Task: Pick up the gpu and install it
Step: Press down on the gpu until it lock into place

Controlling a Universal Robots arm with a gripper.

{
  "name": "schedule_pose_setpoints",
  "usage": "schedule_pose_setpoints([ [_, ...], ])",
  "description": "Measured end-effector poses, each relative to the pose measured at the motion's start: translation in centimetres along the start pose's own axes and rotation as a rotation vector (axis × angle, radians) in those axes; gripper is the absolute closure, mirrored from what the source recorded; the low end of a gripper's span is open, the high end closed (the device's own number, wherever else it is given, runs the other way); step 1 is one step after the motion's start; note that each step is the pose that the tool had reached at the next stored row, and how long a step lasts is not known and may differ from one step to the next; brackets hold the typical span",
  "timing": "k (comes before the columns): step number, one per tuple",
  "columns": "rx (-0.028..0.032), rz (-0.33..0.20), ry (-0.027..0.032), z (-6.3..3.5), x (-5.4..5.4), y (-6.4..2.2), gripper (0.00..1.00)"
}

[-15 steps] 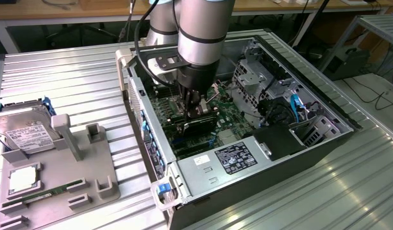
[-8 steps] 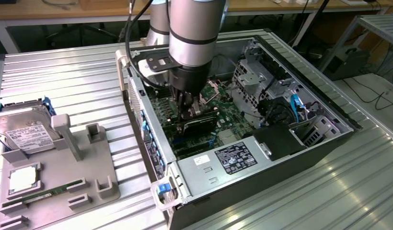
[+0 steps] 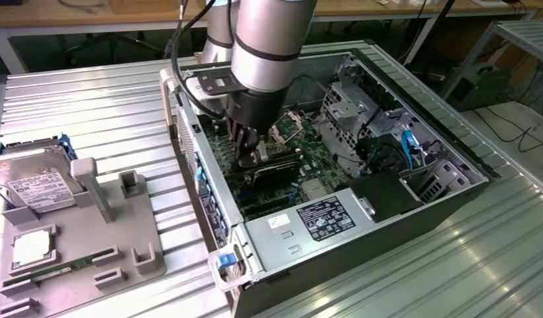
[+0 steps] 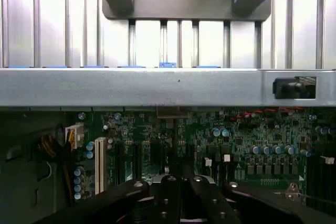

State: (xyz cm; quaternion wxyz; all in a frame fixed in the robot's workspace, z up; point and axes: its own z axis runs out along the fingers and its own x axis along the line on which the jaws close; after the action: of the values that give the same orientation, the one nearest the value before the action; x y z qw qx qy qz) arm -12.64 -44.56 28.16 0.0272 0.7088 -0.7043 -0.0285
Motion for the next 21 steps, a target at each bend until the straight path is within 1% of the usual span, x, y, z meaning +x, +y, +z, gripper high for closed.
schedule_pose_setpoints([
  [1,-0.0295,0.000,0.0000,-0.03,0.0,0.00,0.89],
  [2,-0.0555,0.000,0.0000,-0.08,0.0,-0.04,0.89],
  [3,-0.0833,0.000,-0.0005,-0.17,0.0,-0.14,0.89],
  [4,-0.1224,0.000,-0.0007,-0.26,0.0,-0.36,0.89],
  [5,-0.1476,0.000,-0.0008,-0.38,0.0,-0.55,0.89],
  [7,-0.1798,0.000,-0.0010,-0.56,0.0,-0.95,0.89],
  [9,-0.2035,0.000,-0.0012,-0.68,0.0,-1.42,0.89],
  [10,-0.2180,0.000,-0.0013,-0.75,0.0,-1.66,0.89],
  [11,-0.2434,0.000,-0.0016,-0.82,0.0,-2.03,0.89],
  [12,-0.2752,0.000,-0.0016,-0.91,0.0,-2.39,0.89],
  [13,-0.2993,0.000,-0.0018,-0.96,0.0,-2.63,0.89],
  [14,-0.3168,0.000,-0.0019,-1.00,0.0,-2.77,0.89],
  [15,-0.3442,0.001,-0.0022,-1.03,0.0,-2.99,0.89],
  [17,-0.3750,0.001,-0.0024,-1.07,0.0,-3.22,0.89],
  [18,-0.4087,0.001,-0.0026,-1.10,0.0,-3.41,0.89],
  [19,-0.4237,0.001,-0.0024,-1.11,0.0,-3.42,0.89],
  [21,-0.4258,0.001,-0.0025,-1.06,0.0,-3.42,0.89],
])
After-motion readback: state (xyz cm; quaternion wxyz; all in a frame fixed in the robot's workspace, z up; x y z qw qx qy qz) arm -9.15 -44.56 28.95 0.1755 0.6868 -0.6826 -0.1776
